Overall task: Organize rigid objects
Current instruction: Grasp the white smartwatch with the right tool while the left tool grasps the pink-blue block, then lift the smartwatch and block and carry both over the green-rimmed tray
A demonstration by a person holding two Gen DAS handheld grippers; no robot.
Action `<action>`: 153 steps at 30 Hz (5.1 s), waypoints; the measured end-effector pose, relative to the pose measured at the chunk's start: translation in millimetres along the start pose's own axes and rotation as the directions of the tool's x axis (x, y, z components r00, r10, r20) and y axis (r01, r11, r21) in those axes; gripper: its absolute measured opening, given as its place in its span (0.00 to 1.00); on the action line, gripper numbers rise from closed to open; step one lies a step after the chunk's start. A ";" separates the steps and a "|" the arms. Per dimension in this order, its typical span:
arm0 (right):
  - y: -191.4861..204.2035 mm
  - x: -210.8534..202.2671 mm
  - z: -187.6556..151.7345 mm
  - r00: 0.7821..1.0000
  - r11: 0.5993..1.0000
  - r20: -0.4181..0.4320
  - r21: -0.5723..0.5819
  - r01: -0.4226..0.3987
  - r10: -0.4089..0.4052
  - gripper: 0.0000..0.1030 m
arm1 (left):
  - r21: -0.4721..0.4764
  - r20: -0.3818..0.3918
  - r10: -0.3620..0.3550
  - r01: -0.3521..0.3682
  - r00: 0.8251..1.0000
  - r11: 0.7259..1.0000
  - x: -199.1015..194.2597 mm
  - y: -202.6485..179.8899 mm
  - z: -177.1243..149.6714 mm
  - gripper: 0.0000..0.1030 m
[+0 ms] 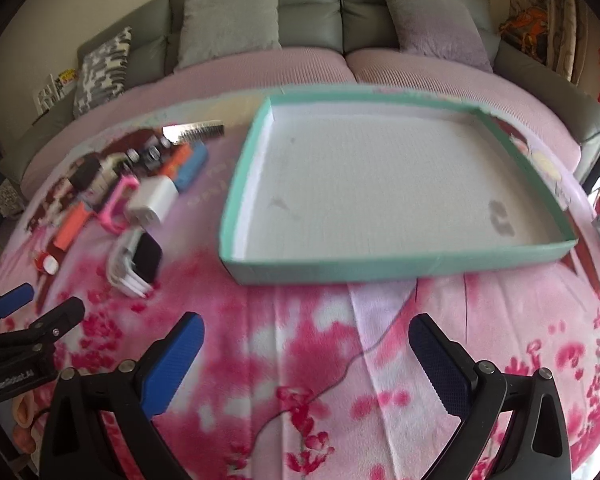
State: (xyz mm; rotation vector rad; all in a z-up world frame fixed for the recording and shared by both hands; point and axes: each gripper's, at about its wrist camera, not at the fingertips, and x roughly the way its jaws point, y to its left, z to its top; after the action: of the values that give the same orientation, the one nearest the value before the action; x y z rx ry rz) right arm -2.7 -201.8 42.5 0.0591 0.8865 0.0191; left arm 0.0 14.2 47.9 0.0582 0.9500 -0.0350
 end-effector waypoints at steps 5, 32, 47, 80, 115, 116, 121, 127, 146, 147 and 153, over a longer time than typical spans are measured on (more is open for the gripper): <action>30.7 -19.6 25.1 0.997 0.995 0.064 -0.094 -0.027 0.033 1.00 | -0.020 -0.001 -0.012 0.012 1.000 1.000 -7.9 22.7 22.7 1.00; 114.2 73.4 20.2 0.978 0.965 -0.173 -0.213 -0.154 0.118 0.93 | 0.052 -0.055 0.057 -0.054 0.997 0.997 67.9 68.1 64.0 0.90; 113.9 73.7 19.0 0.983 0.964 -0.150 -0.230 -0.135 0.102 0.78 | 0.090 -0.094 0.021 -0.012 0.995 0.996 83.5 62.5 66.0 0.57; 95.3 48.7 26.3 0.977 0.962 -0.099 -0.179 -0.205 0.189 0.50 | 0.041 -0.039 0.025 -0.023 0.999 0.999 50.3 60.2 72.4 0.19; 87.6 65.4 22.7 0.973 0.964 -0.139 -0.167 -0.207 0.185 0.50 | 0.056 -0.105 0.075 -0.069 0.992 0.996 86.6 60.3 69.2 0.21; 88.9 65.7 22.4 0.974 0.964 -0.137 -0.175 -0.202 0.179 0.50 | 0.054 -0.108 0.076 -0.071 0.991 0.996 87.7 60.3 69.4 0.21; 84.0 61.3 23.6 0.973 0.963 -0.111 -0.156 -0.219 0.204 0.49 | 0.002 -0.071 0.060 -0.060 0.996 0.998 71.4 64.0 73.4 0.21; 67.7 33.1 39.1 0.965 0.958 -0.002 -0.121 -0.259 0.261 0.48 | -0.009 0.062 0.068 -0.067 0.996 0.998 13.9 54.1 89.6 0.21; -88.5 -11.1 125.3 0.974 0.968 0.217 0.221 -0.119 0.070 0.48 | 0.122 0.288 -0.265 0.240 0.920 0.963 -74.1 -109.0 175.9 0.21; -98.4 -10.1 124.3 0.976 0.966 0.213 0.239 -0.101 0.050 0.48 | 0.134 0.283 -0.281 0.253 0.917 0.958 -74.2 -120.0 179.1 0.21; -141.7 12.8 110.3 0.991 0.955 0.126 0.298 0.001 -0.041 0.48 | 0.158 0.214 -0.336 0.307 0.917 0.938 -45.6 -182.5 184.3 0.21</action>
State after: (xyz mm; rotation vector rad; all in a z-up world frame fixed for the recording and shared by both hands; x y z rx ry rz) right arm 89.8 -347.5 93.7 0.3291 0.7524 -0.1373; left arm 113.0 -179.7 185.8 0.0079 0.7071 -0.3986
